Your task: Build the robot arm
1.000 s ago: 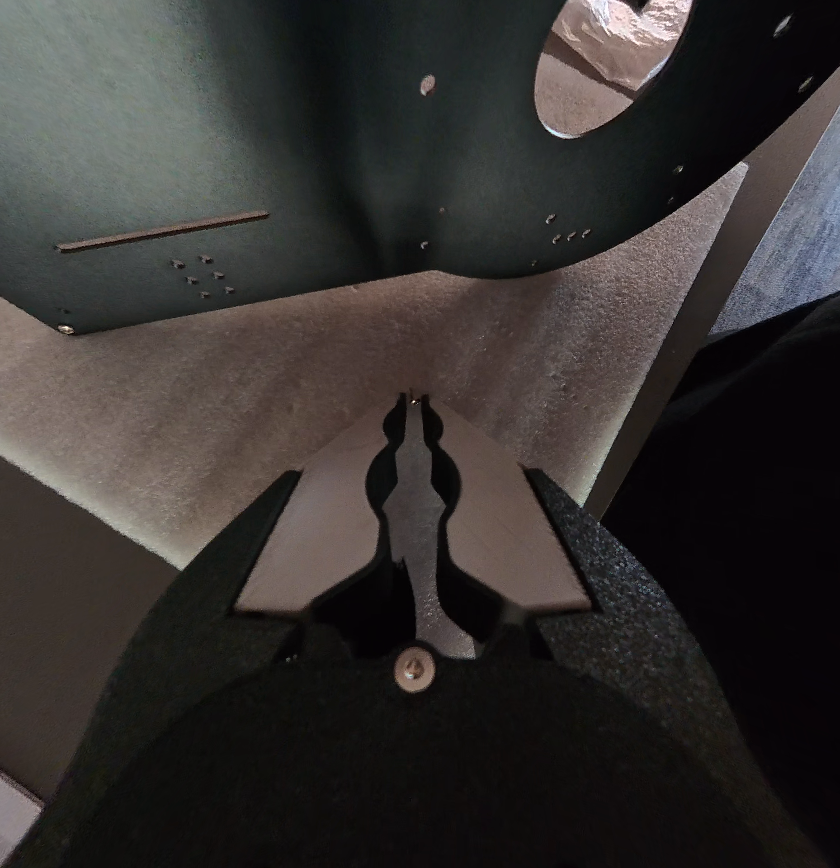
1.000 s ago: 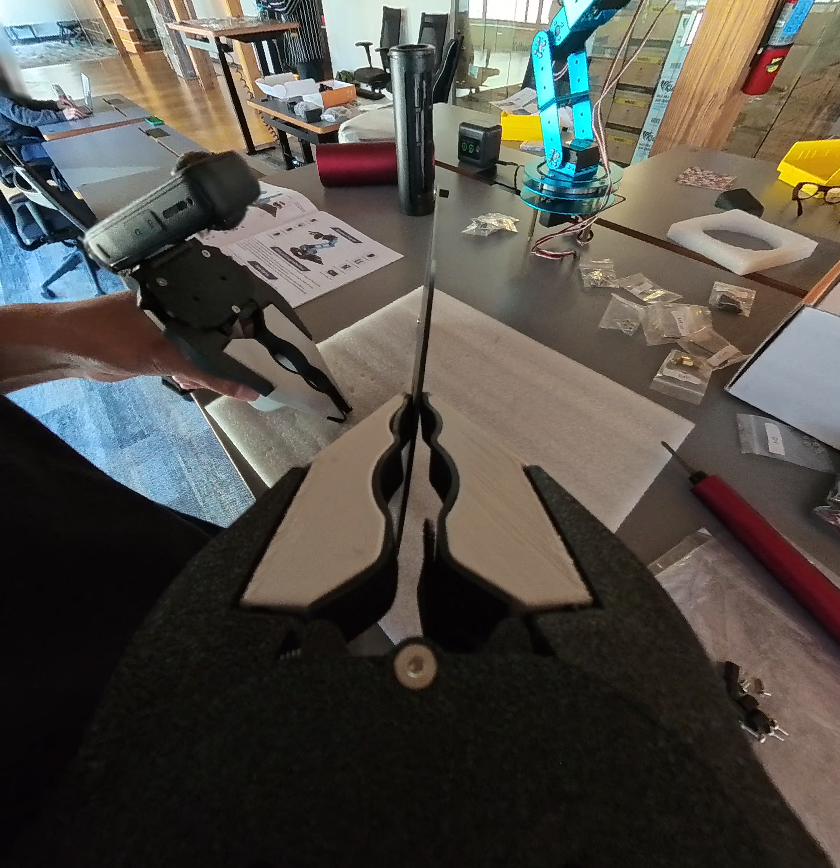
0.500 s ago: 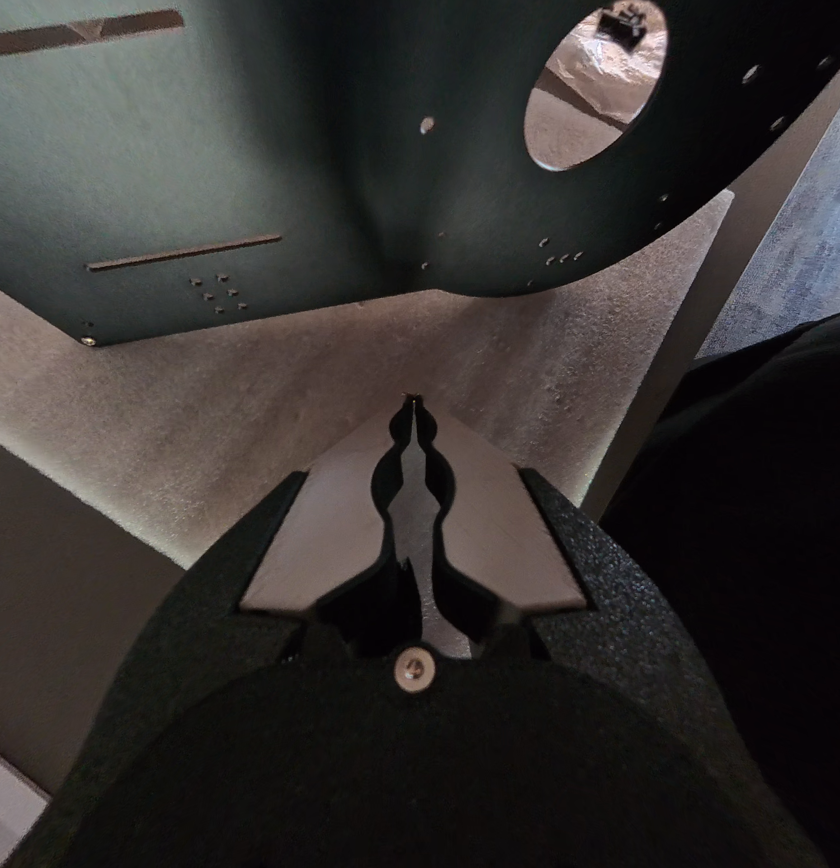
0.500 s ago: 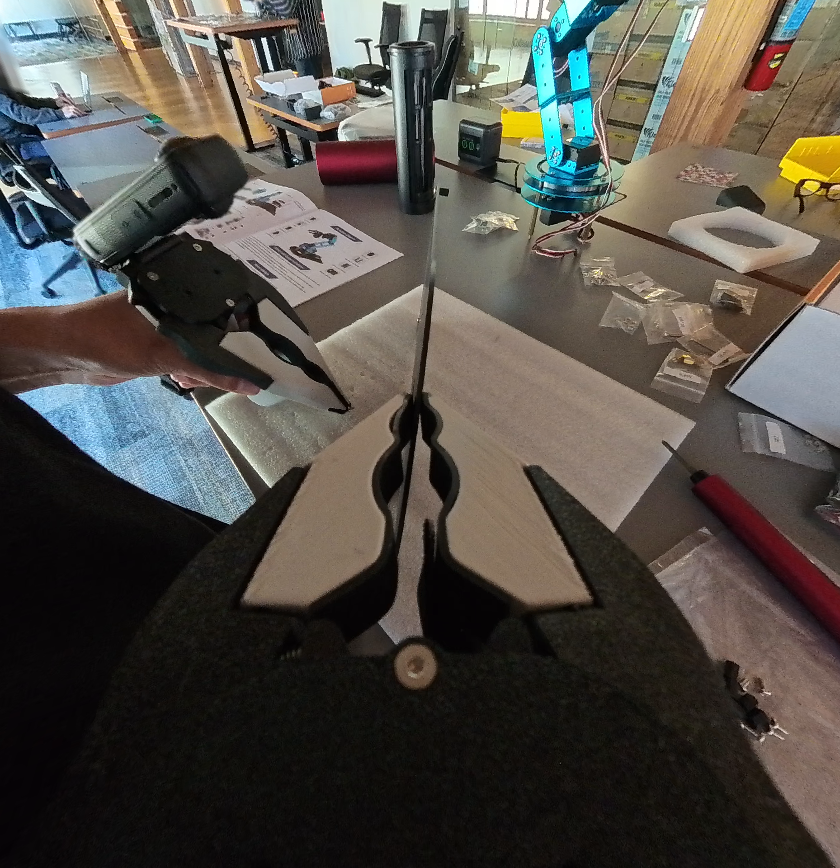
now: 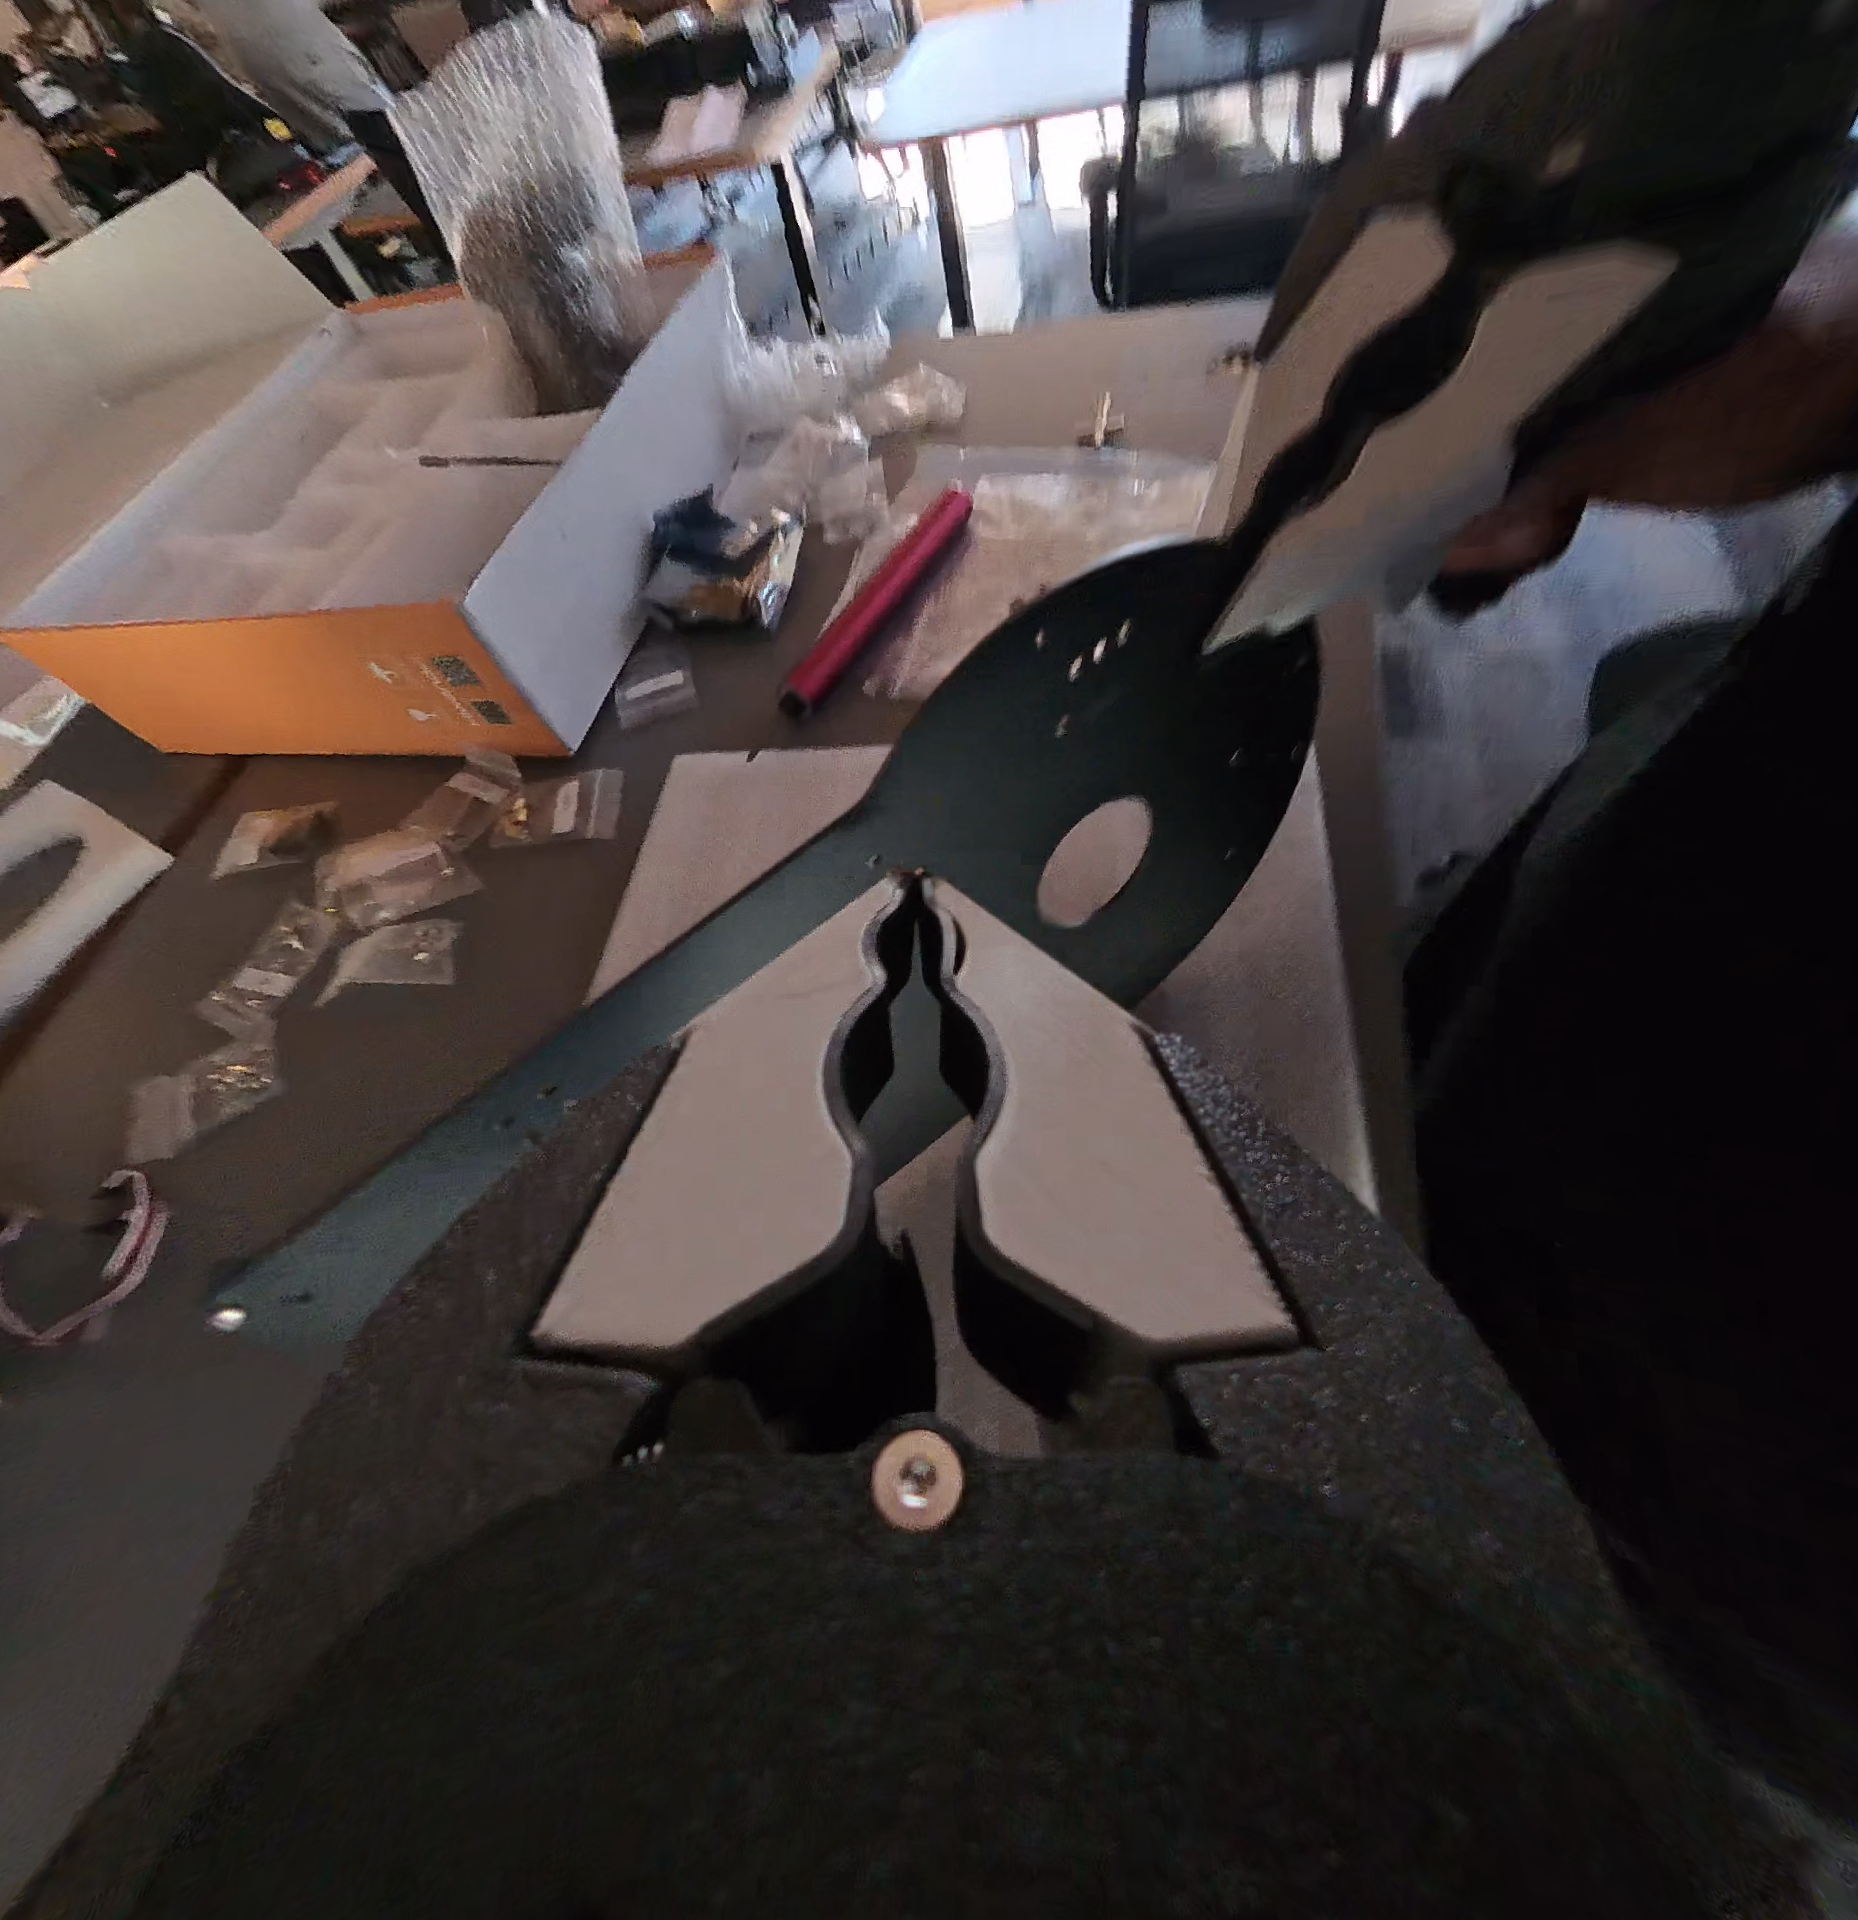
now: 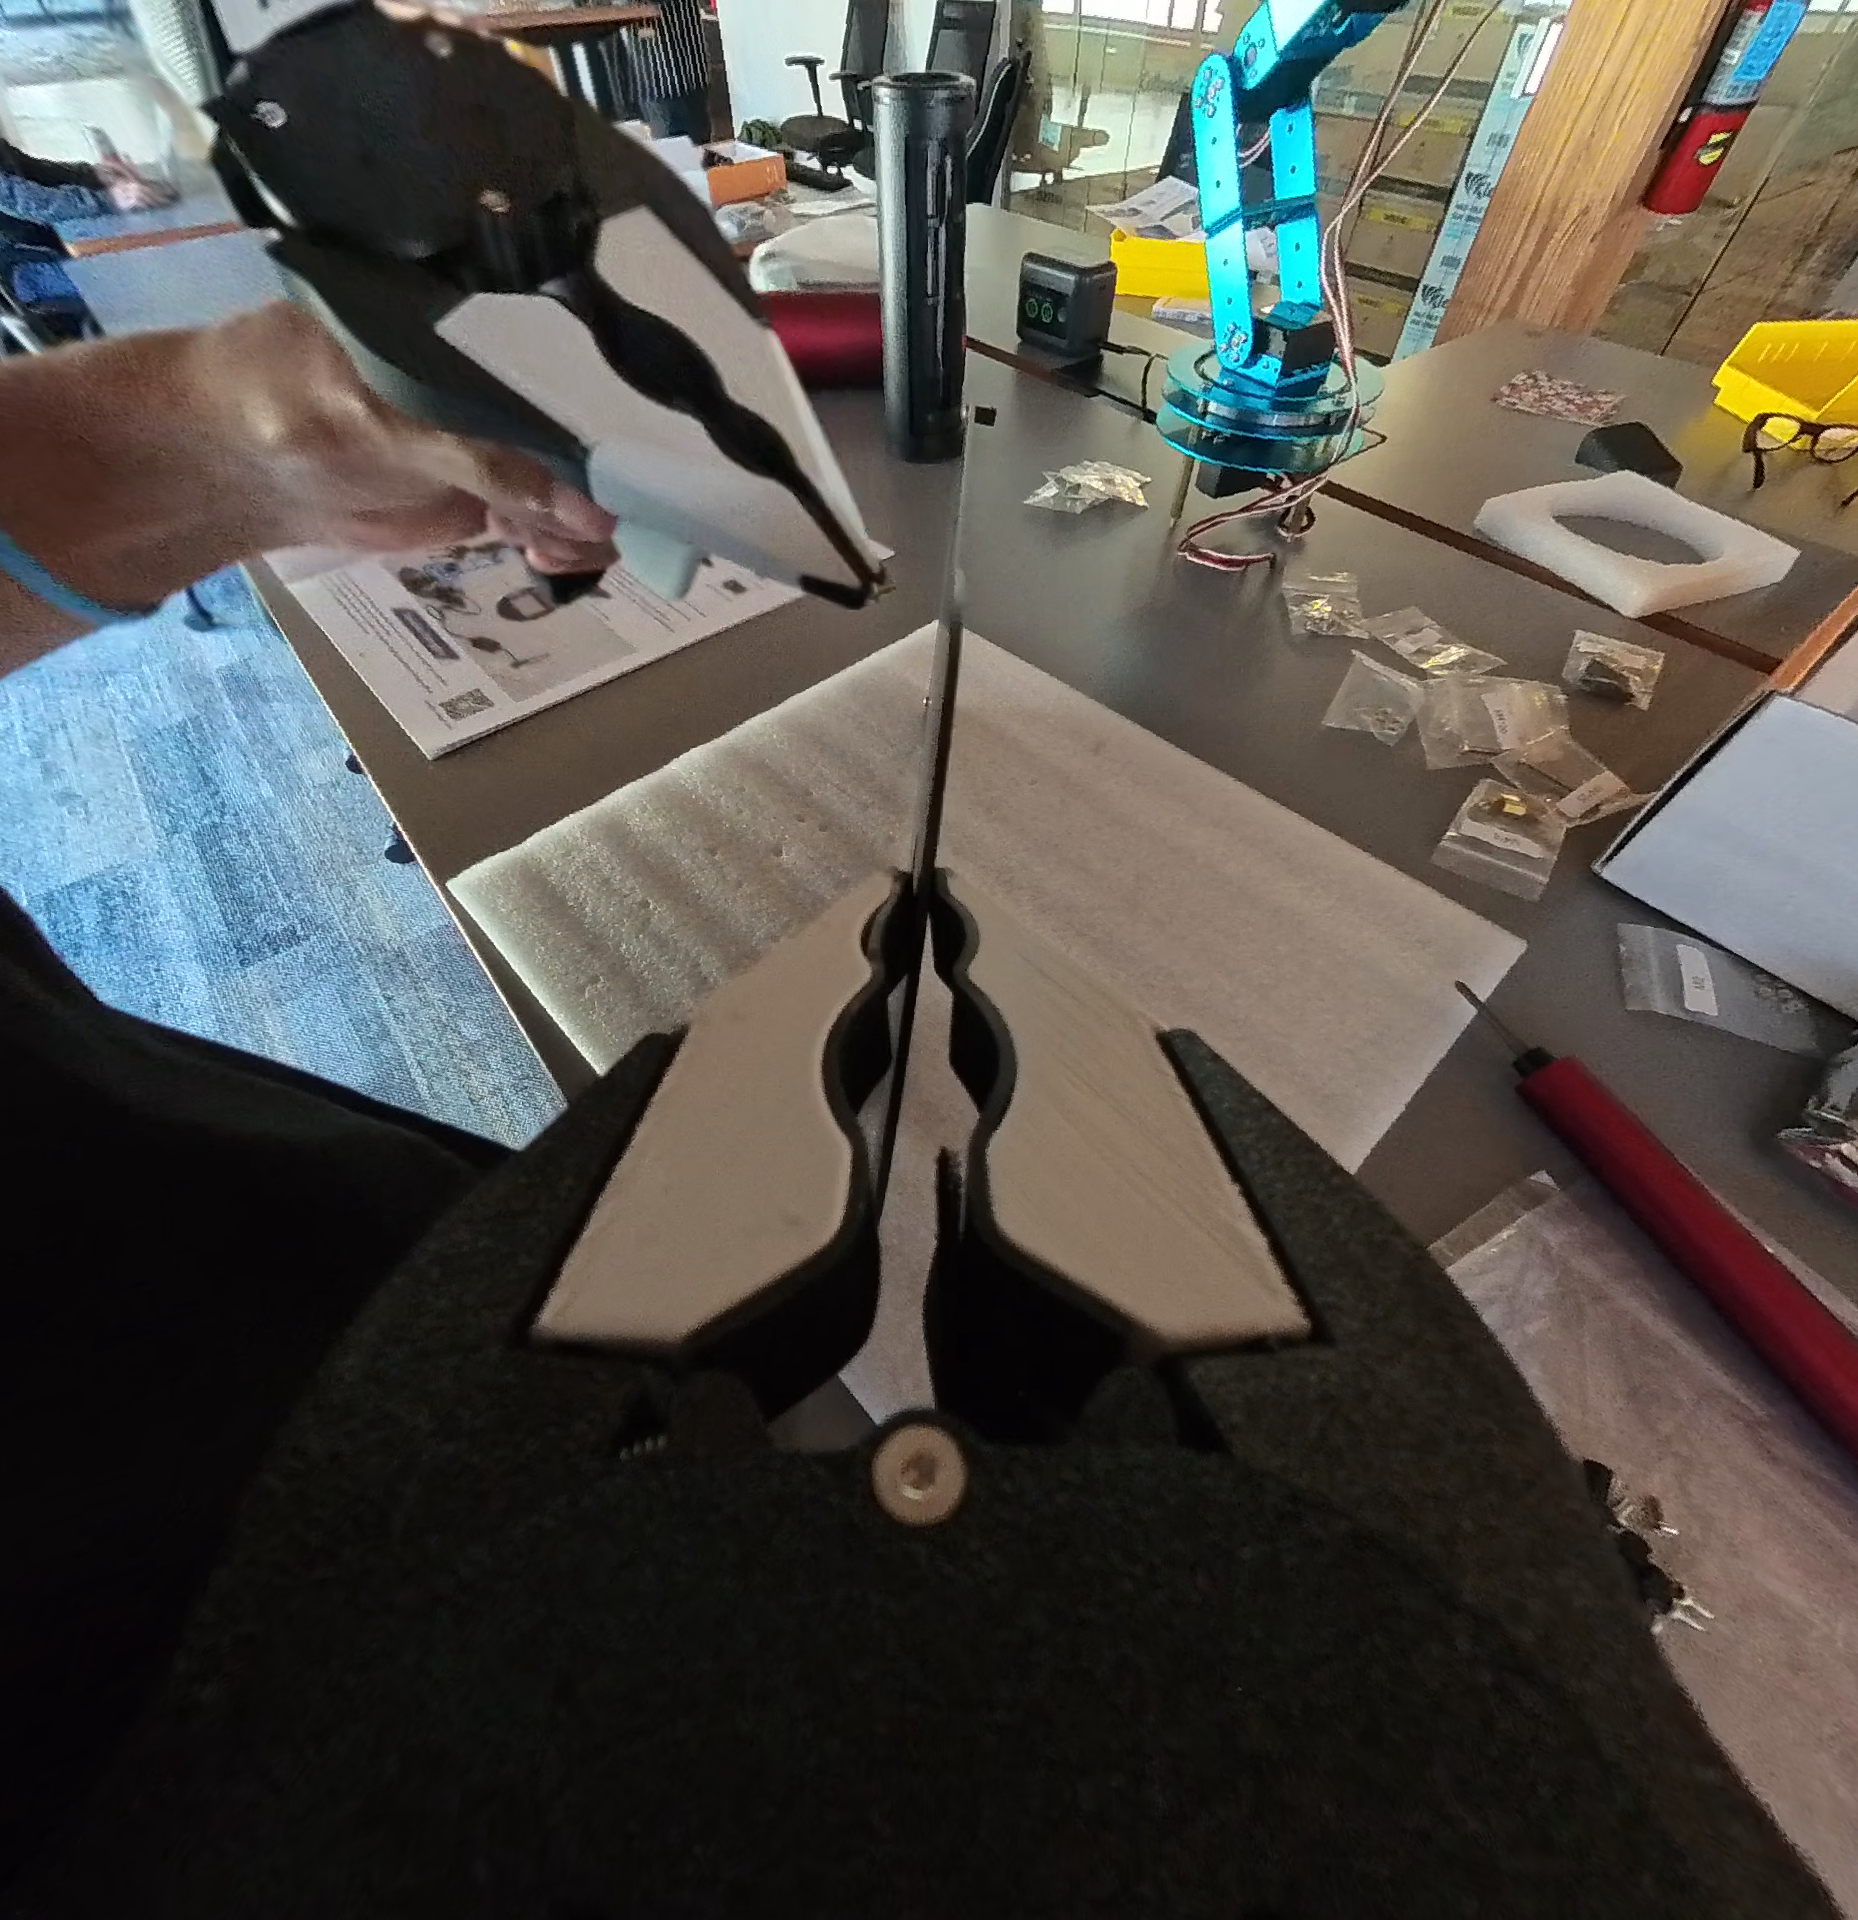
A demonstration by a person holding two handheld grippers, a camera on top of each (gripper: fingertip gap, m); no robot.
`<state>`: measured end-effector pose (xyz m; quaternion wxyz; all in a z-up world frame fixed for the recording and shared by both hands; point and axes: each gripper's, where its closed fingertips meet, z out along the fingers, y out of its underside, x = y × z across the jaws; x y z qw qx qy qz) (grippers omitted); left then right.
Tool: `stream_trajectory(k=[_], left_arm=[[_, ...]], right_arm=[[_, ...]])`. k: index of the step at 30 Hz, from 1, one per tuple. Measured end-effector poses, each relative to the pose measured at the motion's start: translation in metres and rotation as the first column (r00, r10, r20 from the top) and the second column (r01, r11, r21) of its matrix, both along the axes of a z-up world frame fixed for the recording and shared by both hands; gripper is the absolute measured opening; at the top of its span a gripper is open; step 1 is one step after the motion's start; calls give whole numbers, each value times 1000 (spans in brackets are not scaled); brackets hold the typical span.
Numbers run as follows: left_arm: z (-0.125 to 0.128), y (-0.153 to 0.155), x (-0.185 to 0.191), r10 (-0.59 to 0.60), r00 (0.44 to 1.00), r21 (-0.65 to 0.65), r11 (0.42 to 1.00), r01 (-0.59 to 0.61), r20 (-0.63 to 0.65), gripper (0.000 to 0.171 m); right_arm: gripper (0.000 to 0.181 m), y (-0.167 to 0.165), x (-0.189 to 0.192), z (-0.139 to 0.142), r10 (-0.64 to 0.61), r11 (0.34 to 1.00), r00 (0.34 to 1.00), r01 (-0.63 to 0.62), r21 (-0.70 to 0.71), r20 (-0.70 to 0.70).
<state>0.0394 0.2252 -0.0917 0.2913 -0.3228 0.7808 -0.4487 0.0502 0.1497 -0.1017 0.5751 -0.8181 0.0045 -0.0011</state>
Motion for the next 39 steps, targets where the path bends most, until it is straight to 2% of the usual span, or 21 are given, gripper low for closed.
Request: stream_trajectory(k=[2, 6, 21, 36, 39], left_arm=[[-5, 3, 3, -49, 999, 63, 997, 50, -19, 0], [-8, -1, 5, -112, 993, 98, 989, 113, -24, 0], [-15, 4, 11, -144, 989, 144, 979, 147, -32, 0], [-9, 4, 13, -92, 996, 8, 996, 92, -11, 0], [-9, 5, 13, -89, 996, 15, 996, 89, -8, 0]], right_arm=[[1, 0, 0, 0, -5, 1000, 1000, 5, -3, 1], [1, 0, -1, 0, -20, 1000, 1000, 20, -3, 1], [1, 1, -1, 1, -37, 999, 999, 37, -7, -7], [1, 2, -1, 1, -43, 999, 999, 43, -15, -8], [1, 2, -1, 1, -42, 999, 999, 42, -15, -11]])
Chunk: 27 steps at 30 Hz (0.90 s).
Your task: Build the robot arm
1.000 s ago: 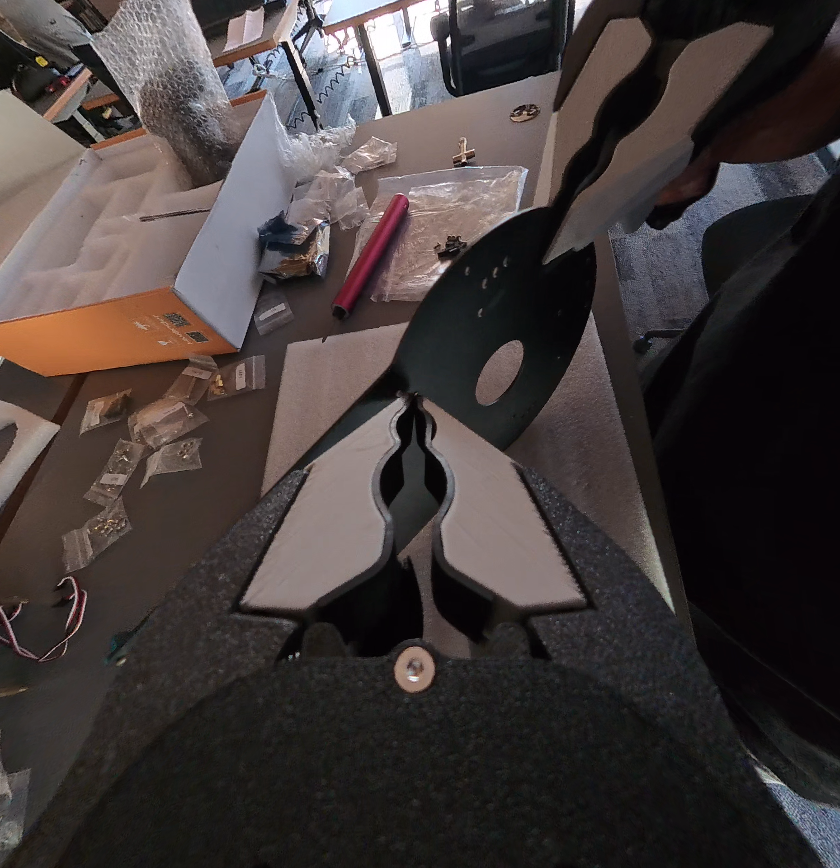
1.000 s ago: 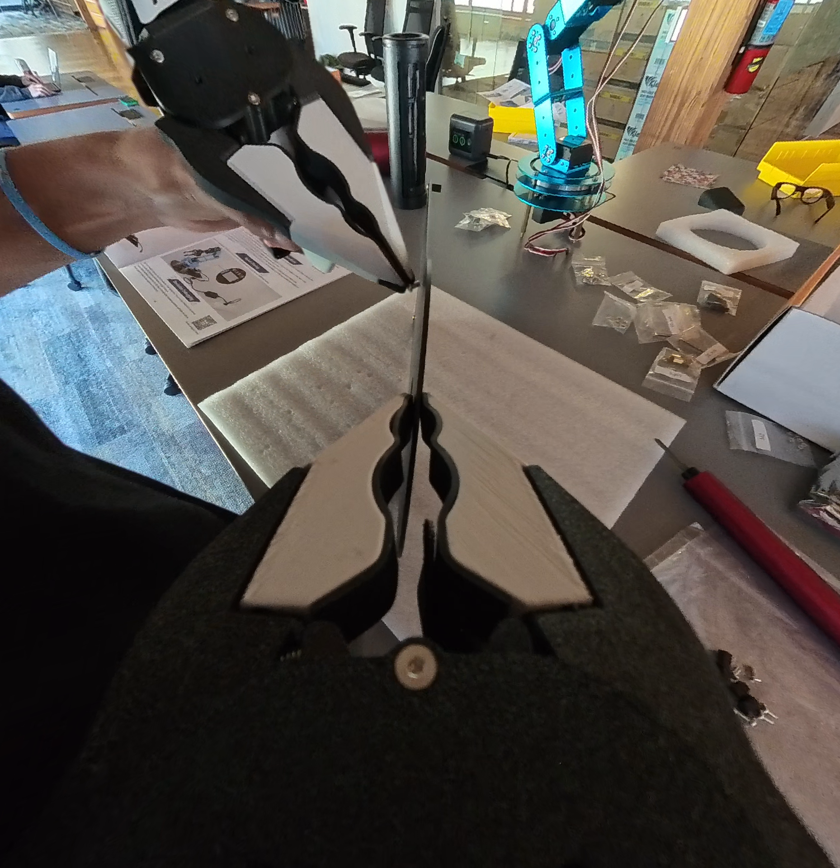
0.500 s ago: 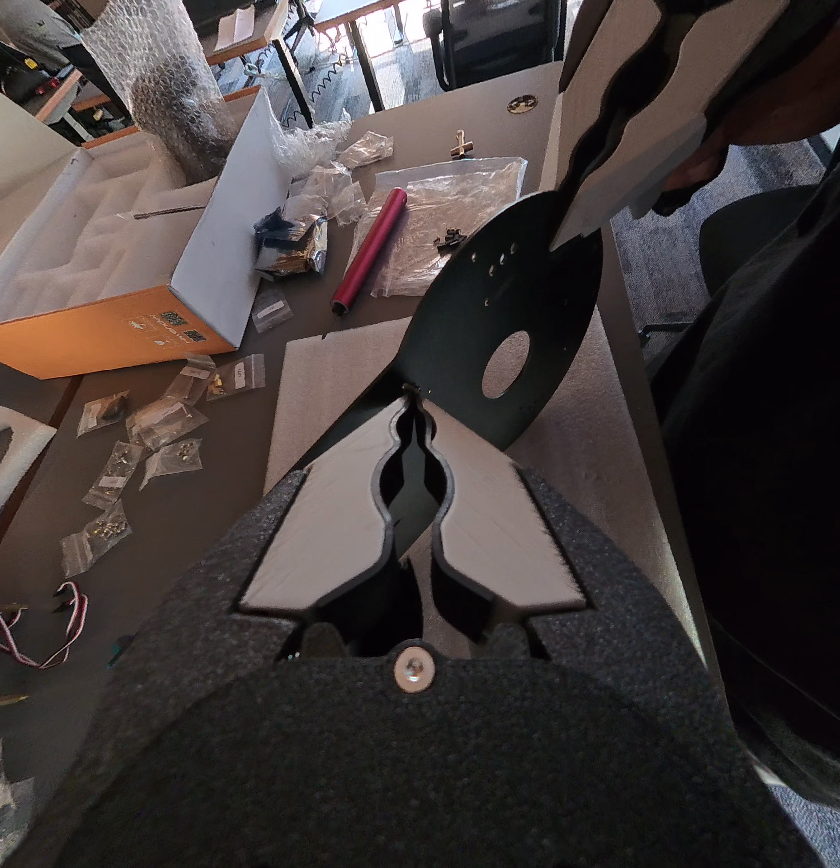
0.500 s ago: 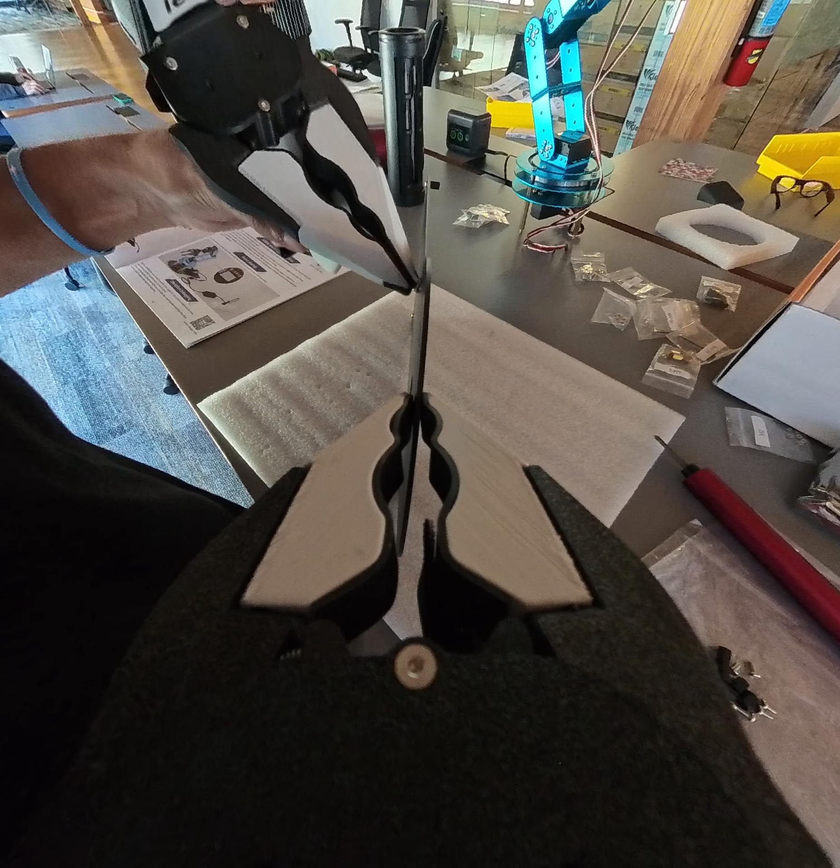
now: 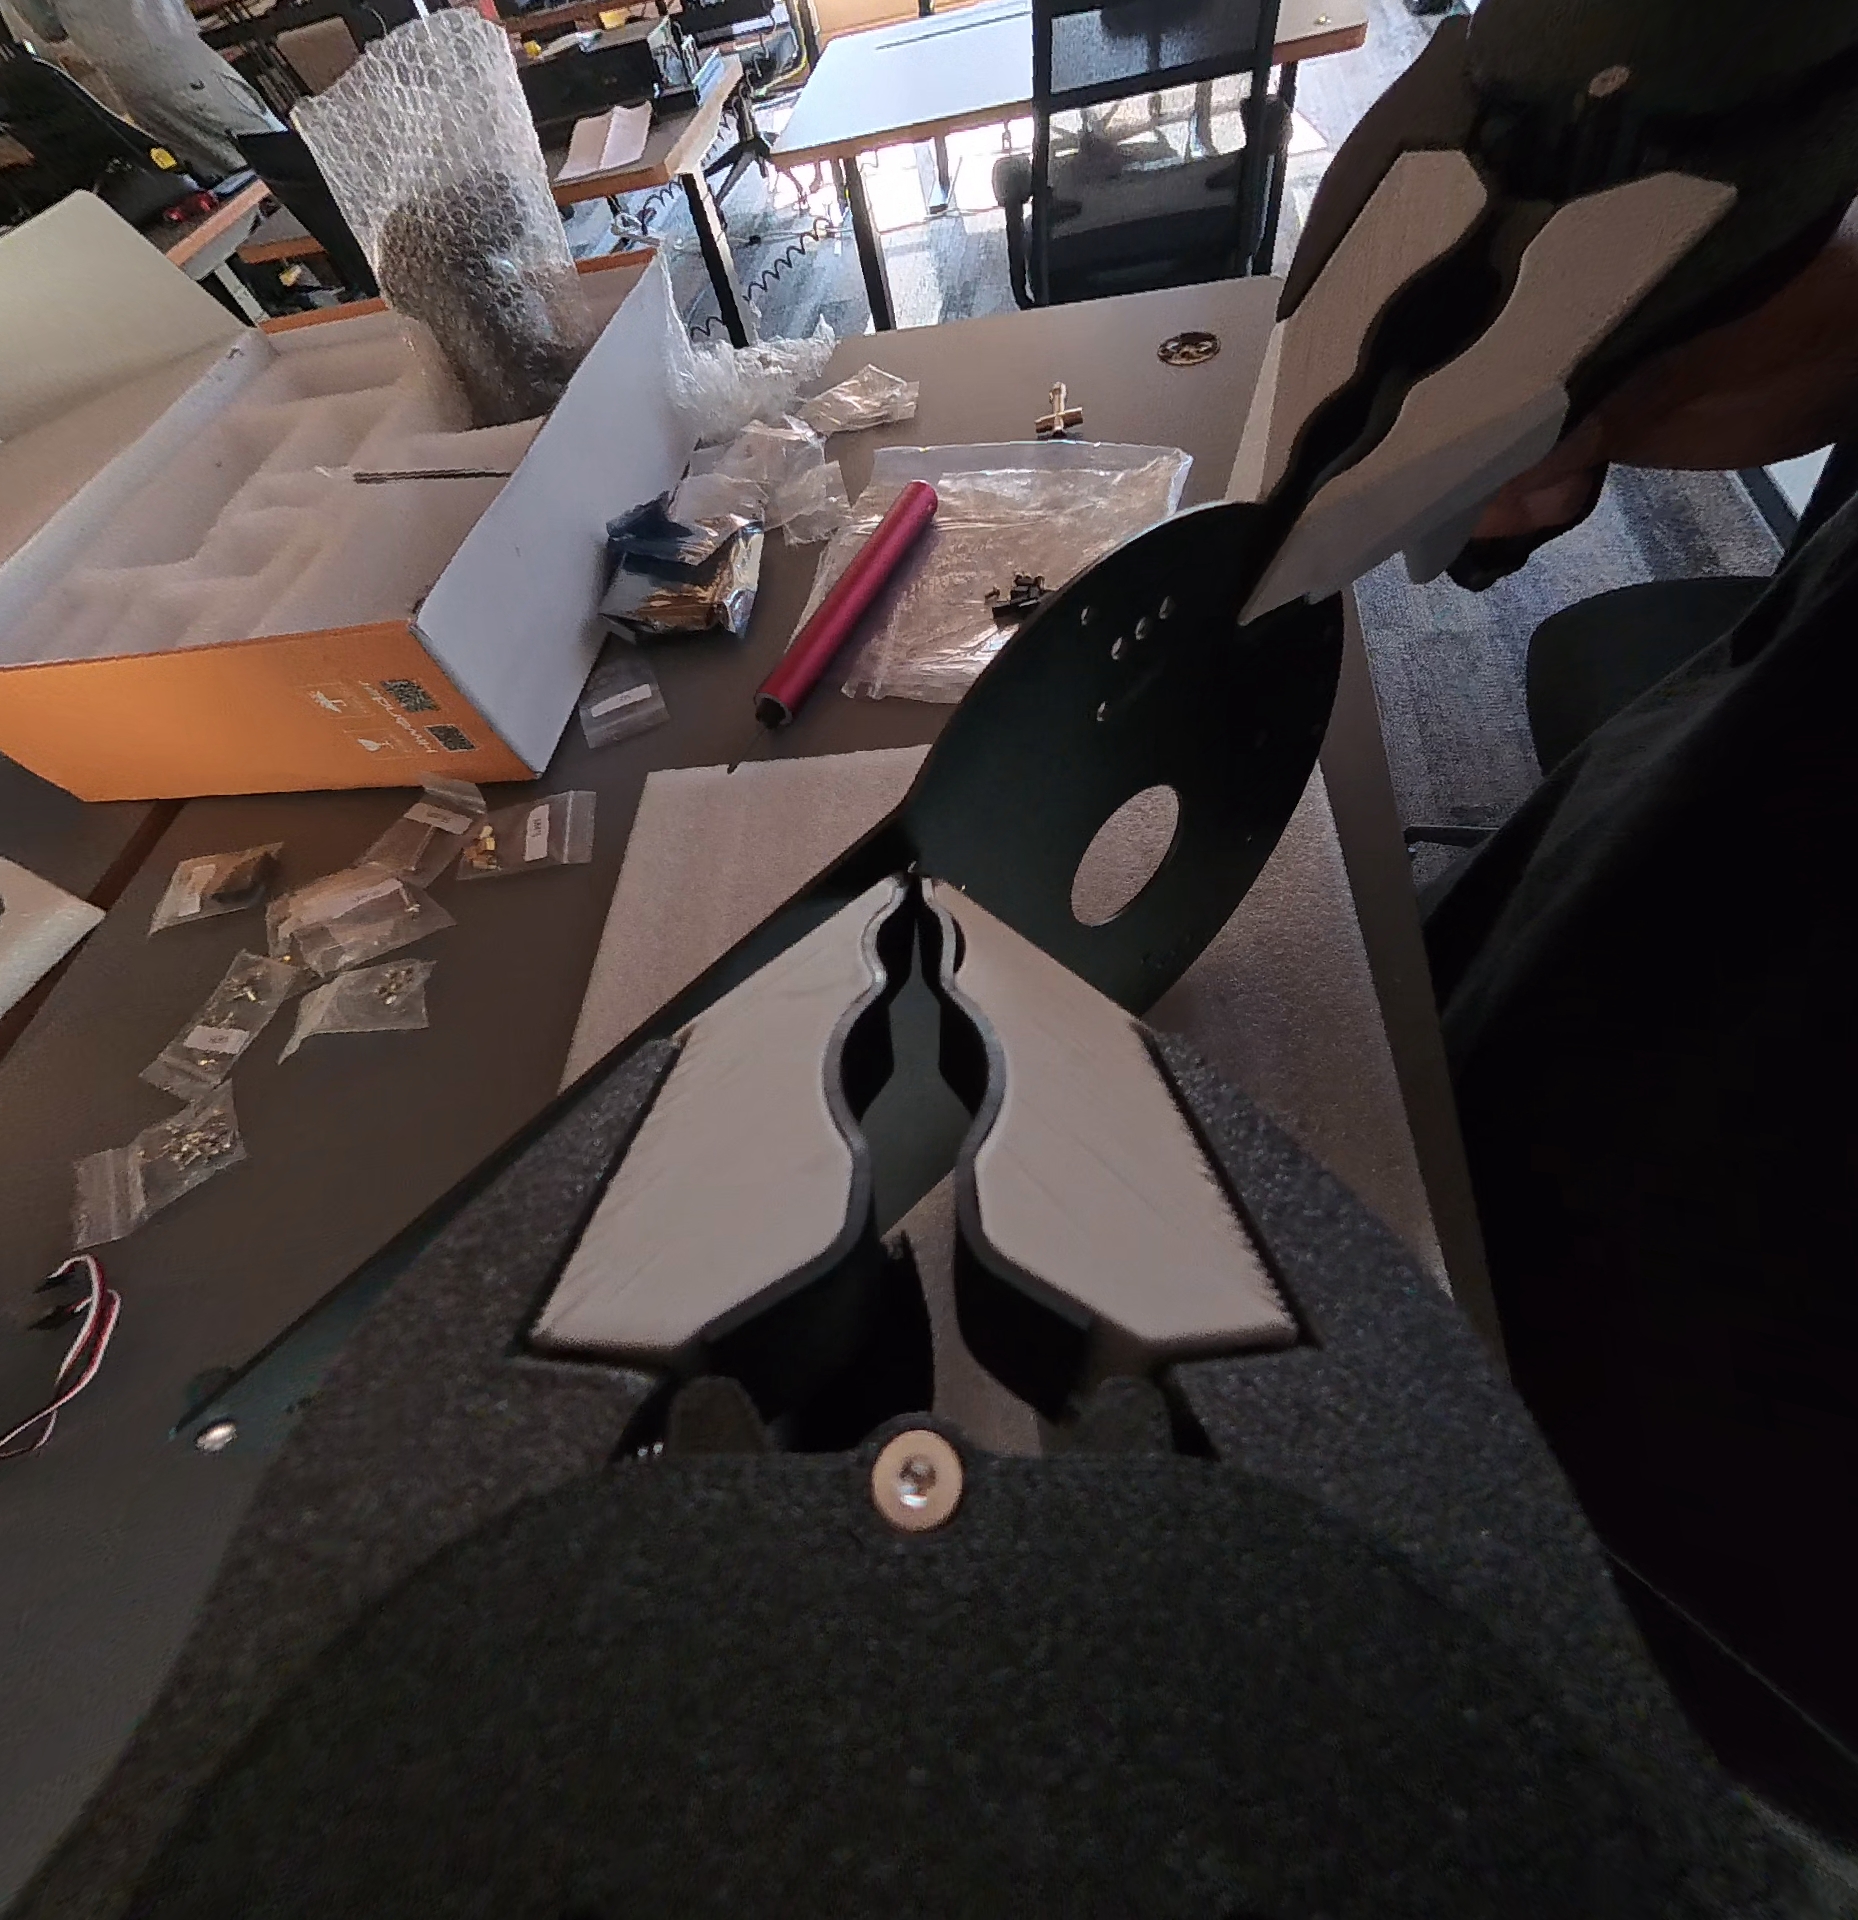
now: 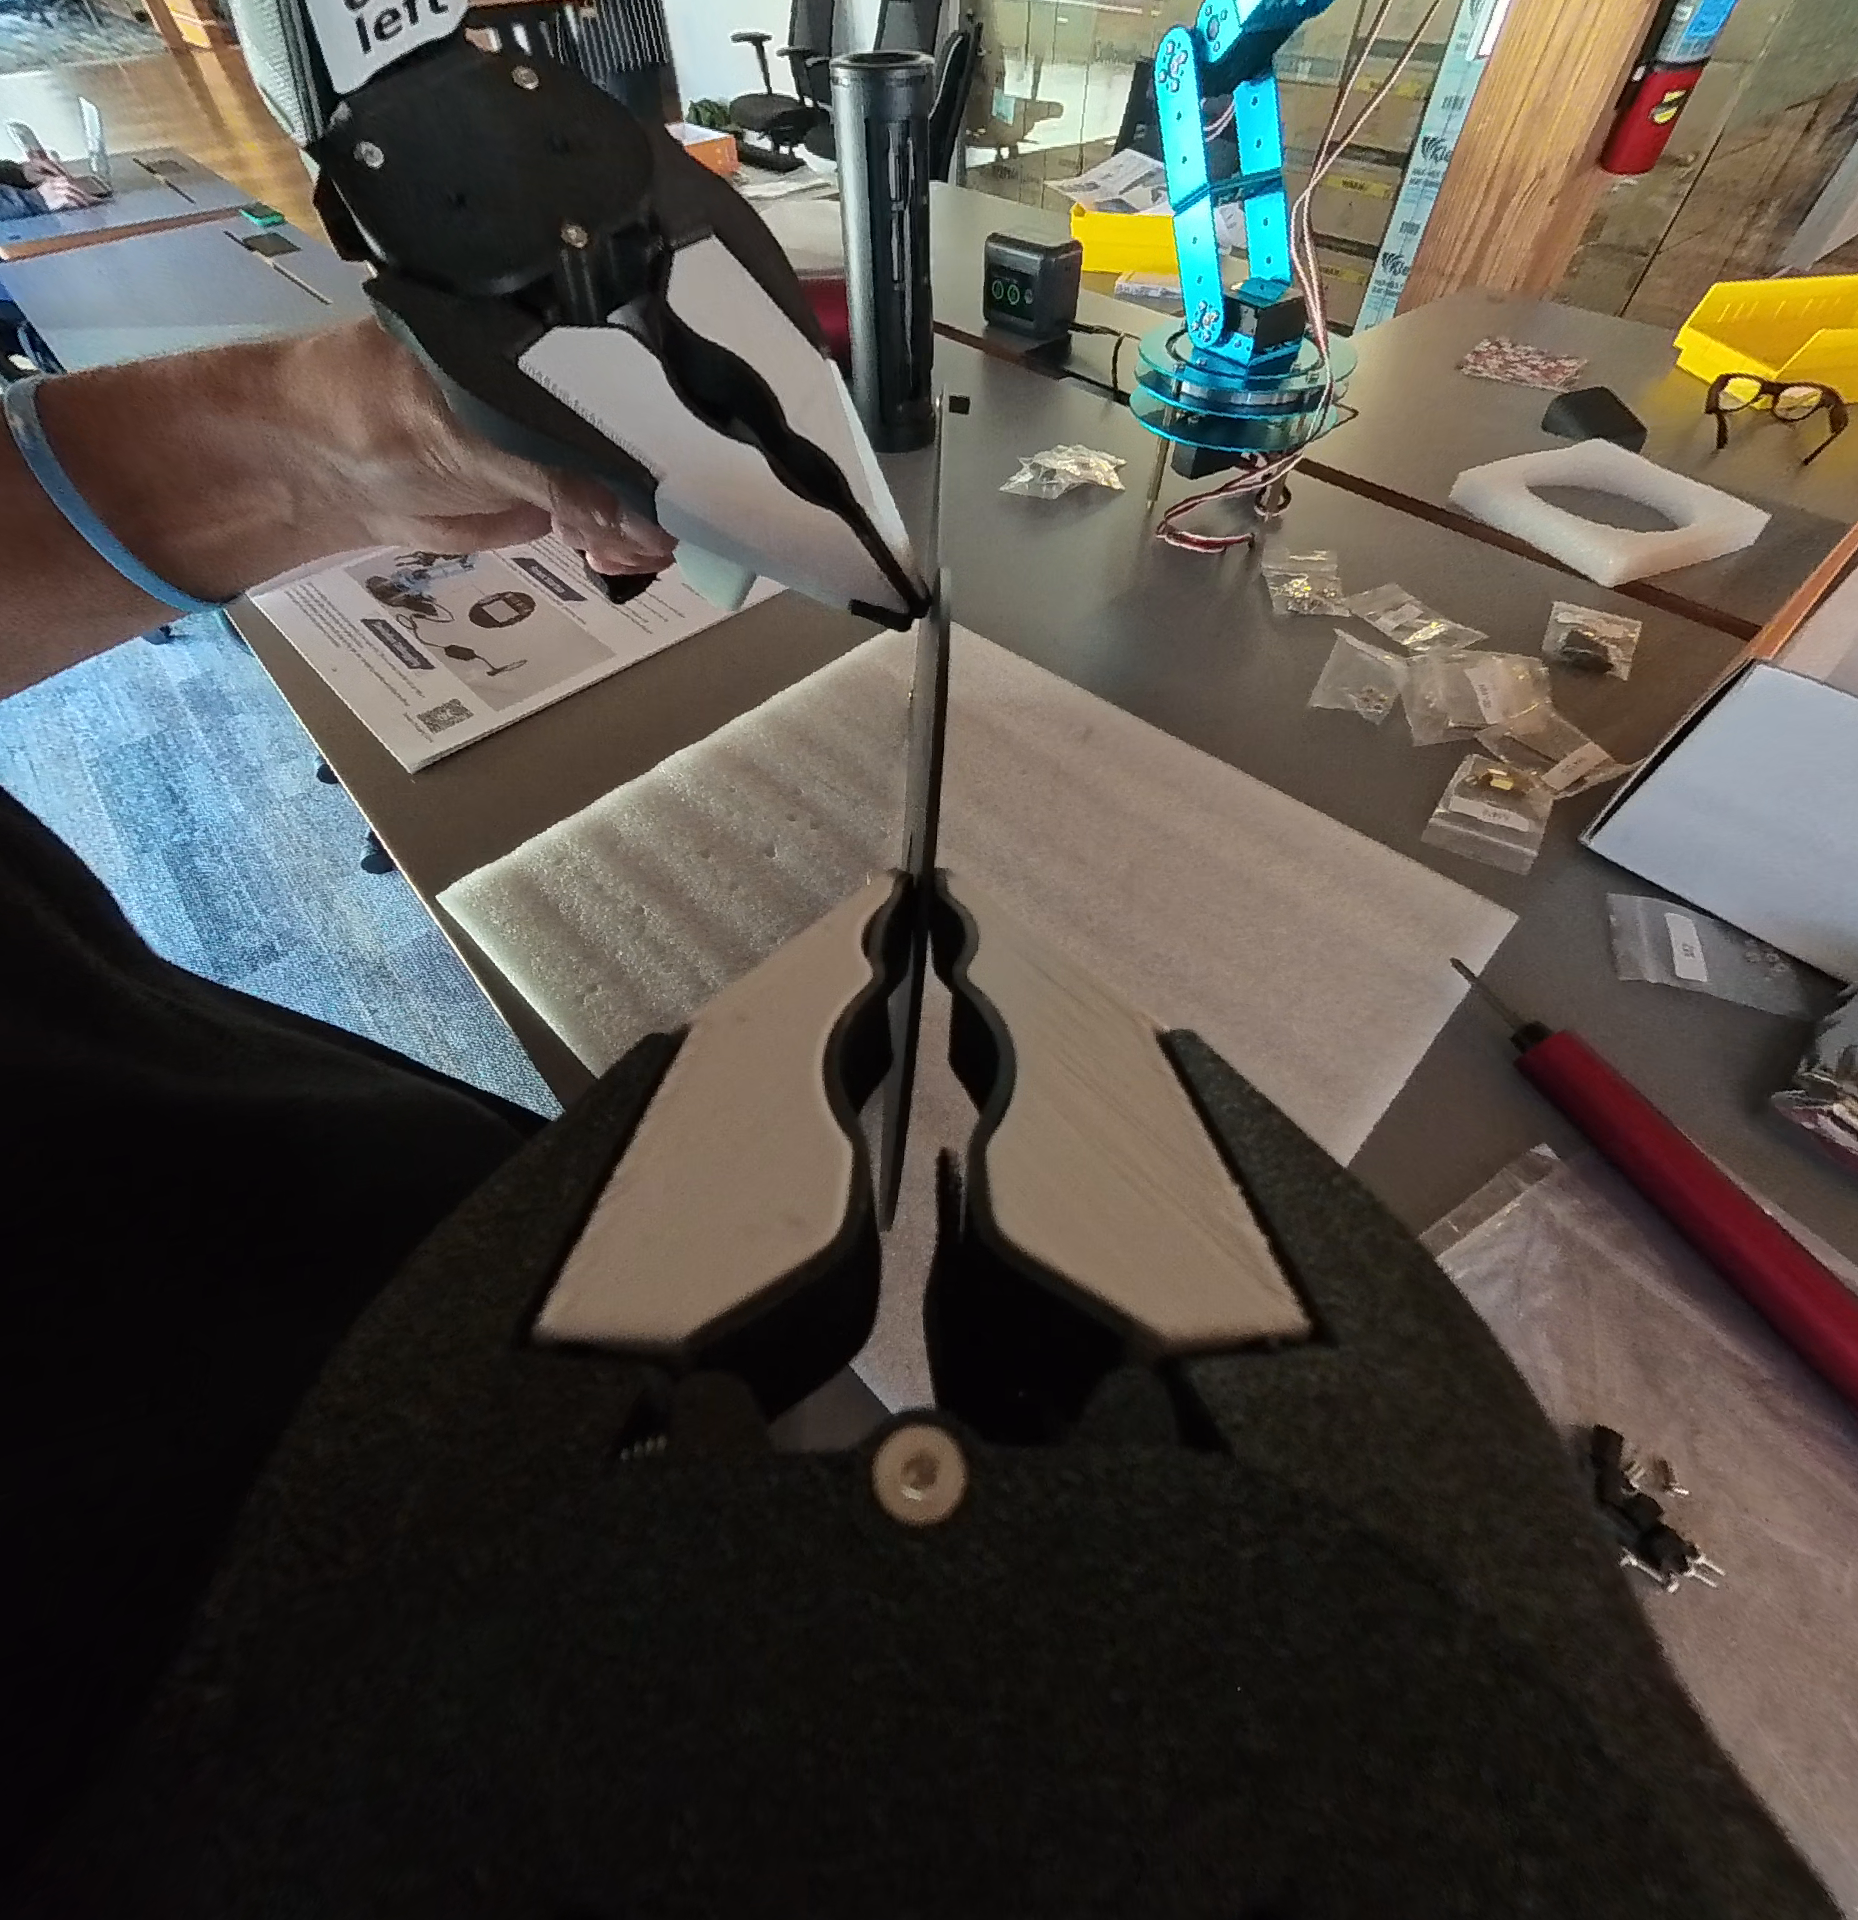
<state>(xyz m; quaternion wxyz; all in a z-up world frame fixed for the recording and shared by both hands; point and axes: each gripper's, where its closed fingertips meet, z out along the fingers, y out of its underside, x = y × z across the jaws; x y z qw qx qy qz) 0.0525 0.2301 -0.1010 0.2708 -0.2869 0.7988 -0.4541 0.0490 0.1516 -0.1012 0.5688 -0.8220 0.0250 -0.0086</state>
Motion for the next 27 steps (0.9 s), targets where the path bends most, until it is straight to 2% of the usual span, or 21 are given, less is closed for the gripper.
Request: stream_trajectory(k=[4, 8, 9, 11, 15, 18, 20, 27], left_arm=[[-4, 12, -10, 32, 998, -29, 999, -33, -46, 0], [-48, 29, -37, 108, 969, -38, 992, -119, -224, 1], [-59, 31, -42, 142, 958, -56, 985, -161, -248, 2], [-78, 30, -45, 204, 935, -85, 968, -237, -291, 17], [-112, 23, -38, 295, 888, -14, 947, -321, -354, 19], [-115, 11, -27, 313, 863, -65, 928, -366, -396, 18], [-121, 8, -24, 330, 848, -40, 924, -379, -415, 19], [-117, -3, -40, 243, 866, -39, 957, -288, -438, 14]], right_arm=[[1, 0, 1, 0, 0, 1000, 1000, 0, -2, -1], [1, 0, 2, 0, -2, 1000, 1000, 2, -3, -6], [1, 0, 2, 0, -1, 1000, 1000, 1, -3, -5], [1, 0, 2, 0, -3, 1000, 1000, 3, -2, -8], [1, 0, 3, -1, -6, 1000, 1000, 6, -8, -15], [1, 0, 3, -1, -4, 1000, 1000, 4, -18, -11], [1, 0, 2, -1, -2, 1000, 1000, 2, -20, -8], [1, 0, 1, -1, -2, 1000, 1000, 2, -18, -17]])
